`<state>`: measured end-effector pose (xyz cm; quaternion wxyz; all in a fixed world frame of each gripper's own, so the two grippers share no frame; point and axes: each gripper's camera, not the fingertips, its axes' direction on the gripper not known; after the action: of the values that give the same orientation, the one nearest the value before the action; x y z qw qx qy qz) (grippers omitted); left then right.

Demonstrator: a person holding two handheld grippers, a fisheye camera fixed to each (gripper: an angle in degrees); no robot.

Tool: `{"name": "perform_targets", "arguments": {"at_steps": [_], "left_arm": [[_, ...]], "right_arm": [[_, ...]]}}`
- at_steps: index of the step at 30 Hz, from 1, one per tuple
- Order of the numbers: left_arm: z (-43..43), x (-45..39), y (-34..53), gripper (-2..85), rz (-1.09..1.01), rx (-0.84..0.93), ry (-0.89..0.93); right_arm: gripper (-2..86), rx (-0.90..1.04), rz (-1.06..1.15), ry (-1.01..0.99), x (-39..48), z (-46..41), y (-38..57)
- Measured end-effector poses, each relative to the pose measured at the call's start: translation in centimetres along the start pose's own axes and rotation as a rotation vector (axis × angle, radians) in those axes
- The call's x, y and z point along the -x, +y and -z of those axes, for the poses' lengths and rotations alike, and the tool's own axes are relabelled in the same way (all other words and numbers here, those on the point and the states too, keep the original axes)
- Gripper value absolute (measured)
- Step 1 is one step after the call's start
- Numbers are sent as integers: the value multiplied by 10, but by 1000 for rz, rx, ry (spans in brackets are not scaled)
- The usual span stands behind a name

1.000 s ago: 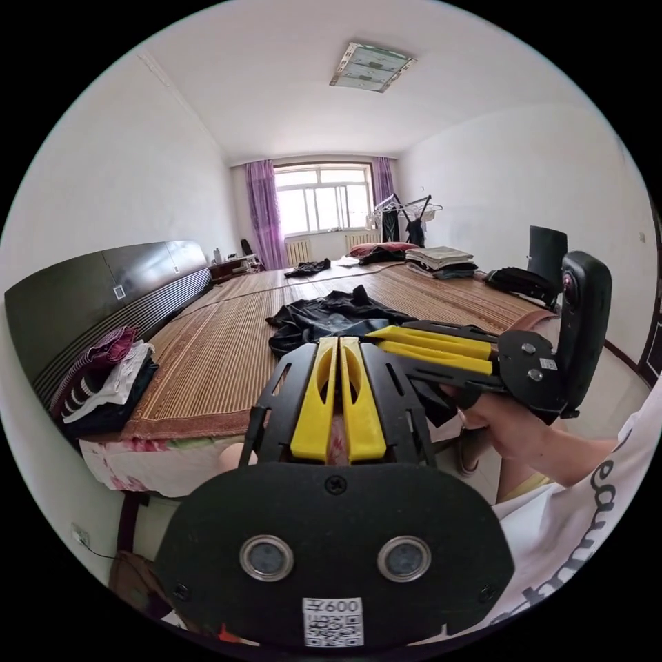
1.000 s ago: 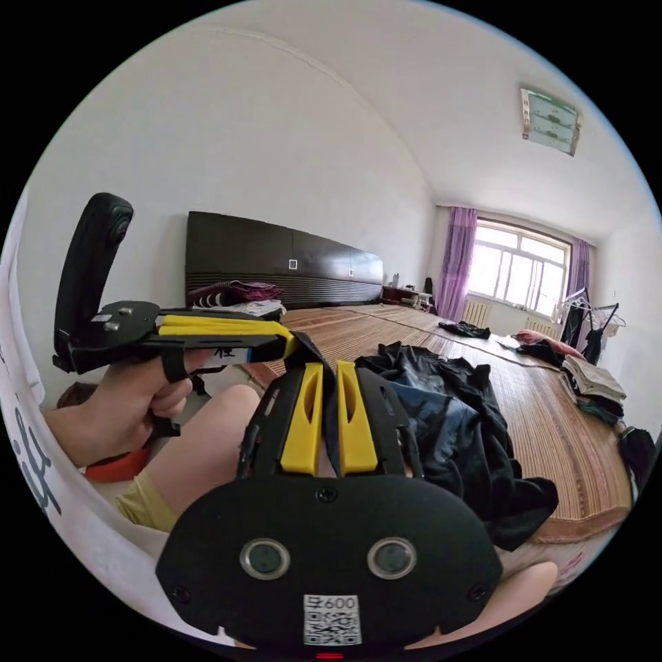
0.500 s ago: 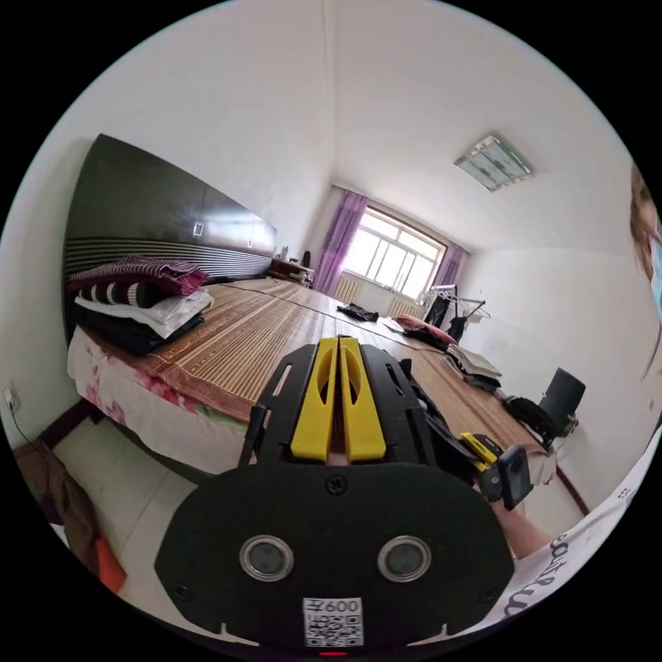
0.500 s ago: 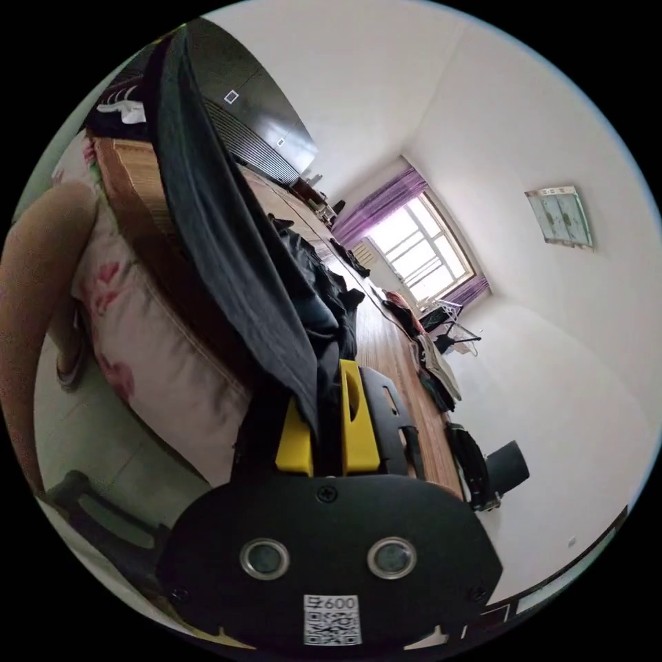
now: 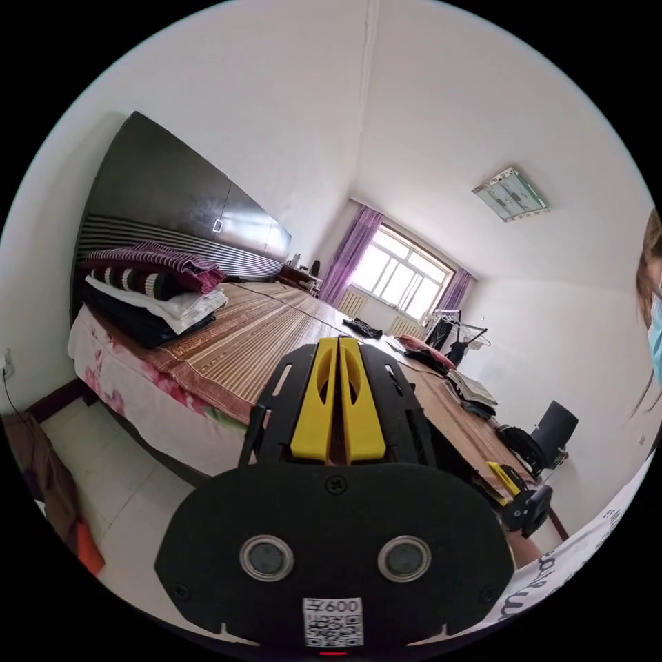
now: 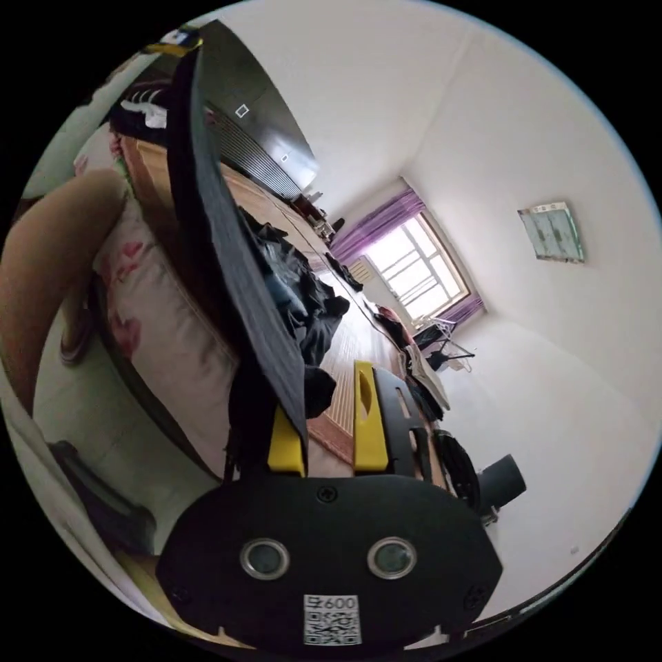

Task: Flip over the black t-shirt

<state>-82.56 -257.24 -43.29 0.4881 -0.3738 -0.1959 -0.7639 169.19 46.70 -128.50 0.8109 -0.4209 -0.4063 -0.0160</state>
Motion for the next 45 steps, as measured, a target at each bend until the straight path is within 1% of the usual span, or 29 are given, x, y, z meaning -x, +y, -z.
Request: {"name": "perform_targets", "arguments": {"at_steps": [2,5,8,10,14,17,20,23,27,30,34,36,38,40,42,43,45], "left_arm": [[3,-16,2,9,11,4,4],[12,-41,4,9,23,-4,20],[24,-61,1,9,36,-17,37],[28,-75,-1,8,29,-14,45],[33,-106,-2,8,23,-15,39],[42,-127,-2,8,2,-43,22],[44,-145,-3,7,-26,-56,7],[45,-143,-1,7,33,-71,-35],[35,-152,12,7,40,-73,-11],[26,-158,23,7,29,-69,-8],[17,-159,34,7,21,-78,-1],[-5,-156,43,7,-2,-50,7],[-33,-149,54,8,-8,1,13],[-65,-139,72,8,-10,60,16],[-112,-130,103,9,-43,144,-11],[-124,-129,111,9,-59,163,-26],[-177,-132,142,10,-181,252,-89]], "right_arm": [[79,-30,-29,-52,-15,12,0],[89,28,-16,-71,-25,12,5],[90,148,89,11,-12,3,16],[89,178,132,35,-3,4,18],[90,234,118,15,3,16,12],[97,230,55,9,-13,38,6],[103,260,35,99,-38,56,3],[110,324,64,209,-63,65,10],[114,296,-96,180,-113,100,10],[115,287,-129,182,-136,125,3],[98,229,-33,243,-142,157,-7],[59,179,50,303,-141,172,-10],[28,180,90,301,-141,173,-14],[11,190,24,273,-150,168,-17],[5,204,-182,111,-182,160,-18],[5,205,-231,64,-191,157,-18],[7,208,-372,-61,-218,149,-13]]}}
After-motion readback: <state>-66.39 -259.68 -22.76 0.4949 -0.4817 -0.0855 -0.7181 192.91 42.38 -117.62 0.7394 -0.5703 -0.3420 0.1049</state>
